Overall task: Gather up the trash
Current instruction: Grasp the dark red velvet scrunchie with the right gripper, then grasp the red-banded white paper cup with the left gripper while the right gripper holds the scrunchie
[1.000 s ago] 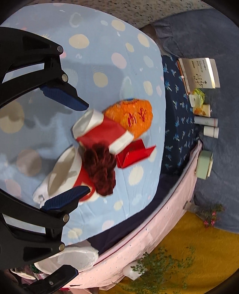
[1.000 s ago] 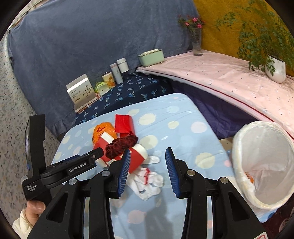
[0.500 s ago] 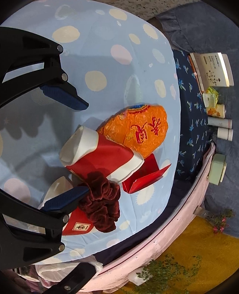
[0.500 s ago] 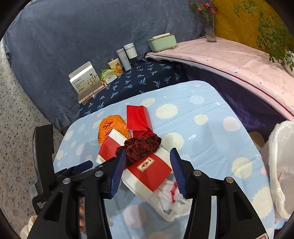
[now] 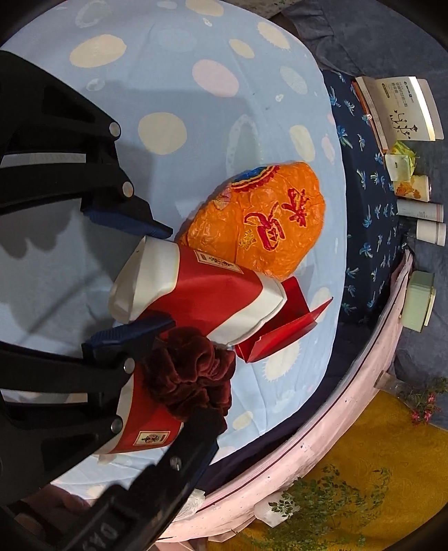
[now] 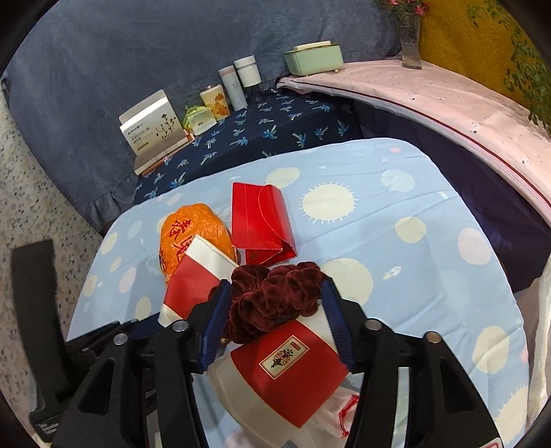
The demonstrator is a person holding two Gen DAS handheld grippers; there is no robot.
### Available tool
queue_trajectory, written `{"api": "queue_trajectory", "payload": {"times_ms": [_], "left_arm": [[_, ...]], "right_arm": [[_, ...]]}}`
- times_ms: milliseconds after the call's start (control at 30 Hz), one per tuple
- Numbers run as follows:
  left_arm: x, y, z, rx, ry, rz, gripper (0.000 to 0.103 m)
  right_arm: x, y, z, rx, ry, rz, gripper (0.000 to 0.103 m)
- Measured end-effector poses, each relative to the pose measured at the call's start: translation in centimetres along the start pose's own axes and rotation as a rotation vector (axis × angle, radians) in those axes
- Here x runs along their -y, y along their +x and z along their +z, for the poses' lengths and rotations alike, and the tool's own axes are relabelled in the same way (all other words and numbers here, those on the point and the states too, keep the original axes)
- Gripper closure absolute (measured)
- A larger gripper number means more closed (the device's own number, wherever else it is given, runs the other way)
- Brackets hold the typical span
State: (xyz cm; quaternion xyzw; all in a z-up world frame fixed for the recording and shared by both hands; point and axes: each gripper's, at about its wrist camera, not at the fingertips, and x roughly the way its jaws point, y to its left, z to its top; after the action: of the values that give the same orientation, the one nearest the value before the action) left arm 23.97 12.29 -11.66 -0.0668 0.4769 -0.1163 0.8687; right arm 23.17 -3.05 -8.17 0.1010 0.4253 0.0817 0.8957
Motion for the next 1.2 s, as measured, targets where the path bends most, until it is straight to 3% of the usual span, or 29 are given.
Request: {"api": "queue_trajectory", "payload": {"times_ms": [67, 233, 433, 800, 900, 967, 1033, 1200], "left_arm": [[0.1, -0.3, -0.1, 0.008, 0.003, 0.003, 0.059], [0.1, -1.3, -0.3, 0.029, -0.003, 0.014, 0.059], [0.7, -3.7, -0.2, 0.072, -0.008, 0.009, 0.059], [2.8, -8.2, -1.1, 0.137, 0.007, -0.006, 0.059], [2.9, -8.2, -1.6, 0.129, 0.006, 0.0, 0.059], [2.7, -8.0, -1.7, 0.121, 0.001, 0.014, 0.059], [2.3, -7.9, -1.8, 0.116, -0.014, 0.022, 0.059], [1.1, -7.3, -1.2, 0.113, -0.038, 0.044, 0.059]], "right_arm": [[-0.4, 0.5, -0.1, -0.013, -0.027, -0.025, 0.078], [-0.8, -0.2, -0.4, -0.001, -0.045, -0.035, 0.102], [-0.8, -3.9, 0.1, 0.083, -0.058, -0.035, 0.102], [-0.9, -8.3, -1.5, 0.098, -0.088, -0.025, 0.101], [-0.5, -8.5, -2.3, 0.091, -0.089, -0.032, 0.087], [-0.3, -8.3, -2.5, 0.088, -0.087, -0.04, 0.07], [-0.2, -7.9, -2.5, 0.088, -0.085, -0.044, 0.062], [0.5, -5.7, -1.3, 0.061, -0.063, -0.03, 0.06]]}}
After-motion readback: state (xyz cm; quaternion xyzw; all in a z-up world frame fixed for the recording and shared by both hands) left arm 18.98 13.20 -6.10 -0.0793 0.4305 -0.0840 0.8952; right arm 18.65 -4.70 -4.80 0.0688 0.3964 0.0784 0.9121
